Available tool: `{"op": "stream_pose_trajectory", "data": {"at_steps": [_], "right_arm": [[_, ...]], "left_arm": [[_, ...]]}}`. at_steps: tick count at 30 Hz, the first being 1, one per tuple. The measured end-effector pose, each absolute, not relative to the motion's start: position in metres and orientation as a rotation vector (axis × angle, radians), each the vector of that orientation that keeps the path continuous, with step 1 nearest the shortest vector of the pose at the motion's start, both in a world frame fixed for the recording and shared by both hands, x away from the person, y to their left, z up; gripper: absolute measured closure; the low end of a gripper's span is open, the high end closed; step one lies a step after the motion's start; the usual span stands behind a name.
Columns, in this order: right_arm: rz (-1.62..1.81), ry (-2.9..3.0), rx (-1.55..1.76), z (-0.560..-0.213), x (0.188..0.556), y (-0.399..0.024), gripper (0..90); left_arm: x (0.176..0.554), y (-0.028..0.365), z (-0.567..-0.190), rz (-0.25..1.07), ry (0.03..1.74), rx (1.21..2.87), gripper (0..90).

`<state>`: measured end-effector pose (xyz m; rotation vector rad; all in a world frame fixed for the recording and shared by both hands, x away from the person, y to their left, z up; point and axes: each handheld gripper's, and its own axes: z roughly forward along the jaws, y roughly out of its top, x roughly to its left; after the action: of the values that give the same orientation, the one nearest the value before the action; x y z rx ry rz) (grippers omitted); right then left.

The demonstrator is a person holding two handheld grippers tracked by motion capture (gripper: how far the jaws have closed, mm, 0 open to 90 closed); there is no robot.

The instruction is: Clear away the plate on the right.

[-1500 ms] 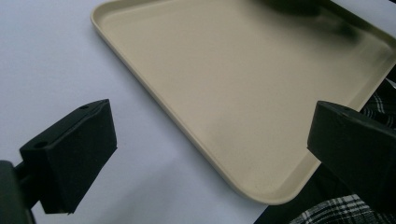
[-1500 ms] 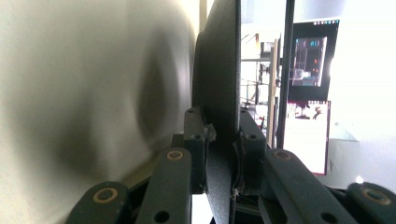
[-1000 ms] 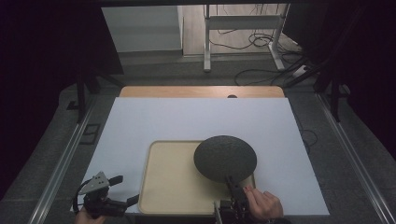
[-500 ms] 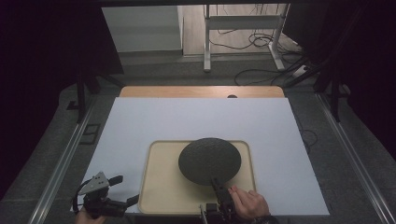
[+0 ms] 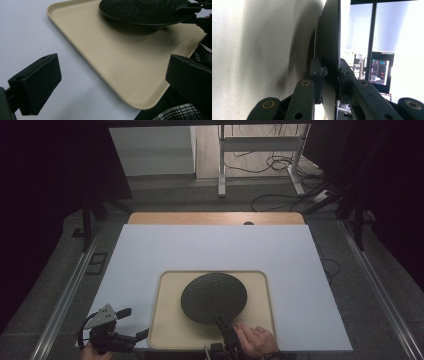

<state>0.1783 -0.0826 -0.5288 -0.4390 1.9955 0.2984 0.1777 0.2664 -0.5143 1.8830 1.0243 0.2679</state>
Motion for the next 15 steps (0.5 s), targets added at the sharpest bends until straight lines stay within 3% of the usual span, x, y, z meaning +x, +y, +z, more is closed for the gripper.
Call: {"op": "stream_pose_trajectory", "data": {"at_steps": [9,15], "right_arm": [[0.248,2.058,-0.397,-0.5332,0.1737,-0.0838,85.0],[0.242,2.083,-0.402,-0.5372,0.1734,-0.0834,83.9]], "left_arm": [[0.1779,0.2661,-0.5139,0.270,1.027,1.894,0.0],[0.1777,0.2662,-0.5139,0.272,1.028,1.893,0.0]]}}
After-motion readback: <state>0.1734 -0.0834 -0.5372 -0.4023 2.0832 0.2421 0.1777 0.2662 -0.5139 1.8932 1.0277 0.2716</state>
